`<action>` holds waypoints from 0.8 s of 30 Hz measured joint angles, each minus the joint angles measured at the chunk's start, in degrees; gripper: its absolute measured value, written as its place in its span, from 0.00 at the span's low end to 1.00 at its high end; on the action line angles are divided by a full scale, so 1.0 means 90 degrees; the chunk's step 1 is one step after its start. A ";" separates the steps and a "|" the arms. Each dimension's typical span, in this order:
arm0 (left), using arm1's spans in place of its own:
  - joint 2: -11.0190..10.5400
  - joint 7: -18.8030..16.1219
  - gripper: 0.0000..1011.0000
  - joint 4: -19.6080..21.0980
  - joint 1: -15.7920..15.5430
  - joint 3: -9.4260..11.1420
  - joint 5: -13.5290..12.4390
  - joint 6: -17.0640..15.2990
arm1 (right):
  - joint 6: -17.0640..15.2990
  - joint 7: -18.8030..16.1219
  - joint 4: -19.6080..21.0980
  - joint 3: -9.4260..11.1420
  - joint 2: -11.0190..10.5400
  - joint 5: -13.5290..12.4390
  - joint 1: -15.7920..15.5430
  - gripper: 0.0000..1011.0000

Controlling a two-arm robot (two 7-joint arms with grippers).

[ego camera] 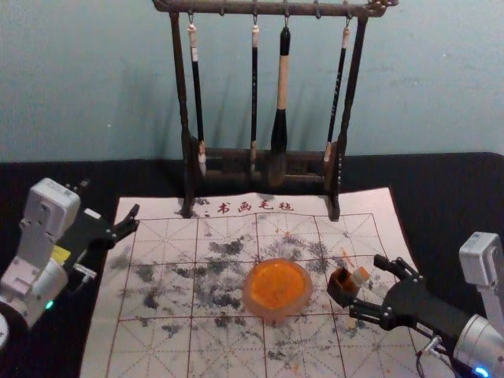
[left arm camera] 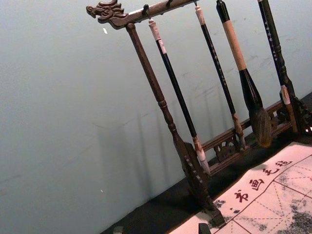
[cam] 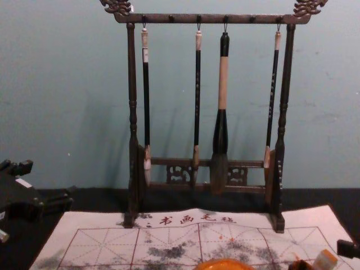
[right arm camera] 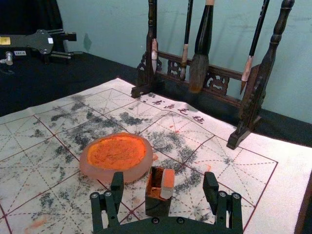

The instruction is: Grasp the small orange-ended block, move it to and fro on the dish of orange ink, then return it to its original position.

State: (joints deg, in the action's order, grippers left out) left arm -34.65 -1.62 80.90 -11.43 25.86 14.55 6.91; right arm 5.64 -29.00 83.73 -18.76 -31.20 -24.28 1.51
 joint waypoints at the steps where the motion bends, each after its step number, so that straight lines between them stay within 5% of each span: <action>1: 0.0000 0.0000 0.99 0.0000 0.0000 0.0000 0.0000 0.0000 | 0.0000 0.0000 0.0000 -0.0001 -0.0001 0.0000 0.0000 0.98; 8: 0.0000 0.0000 0.99 0.0000 0.0000 0.0000 0.0000 0.0000 | 0.0004 0.0003 0.0000 -0.0005 -0.0004 0.0000 0.0000 0.87; 24: 0.0000 0.0000 0.99 0.0000 0.0000 0.0000 0.0000 0.0000 | 0.0009 0.0007 0.0000 -0.0005 -0.0004 0.0000 0.0000 0.37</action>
State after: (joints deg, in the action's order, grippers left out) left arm -34.64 -1.62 80.90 -11.43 25.86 14.55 6.91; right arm 5.73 -28.95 83.74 -18.80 -31.24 -24.28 1.51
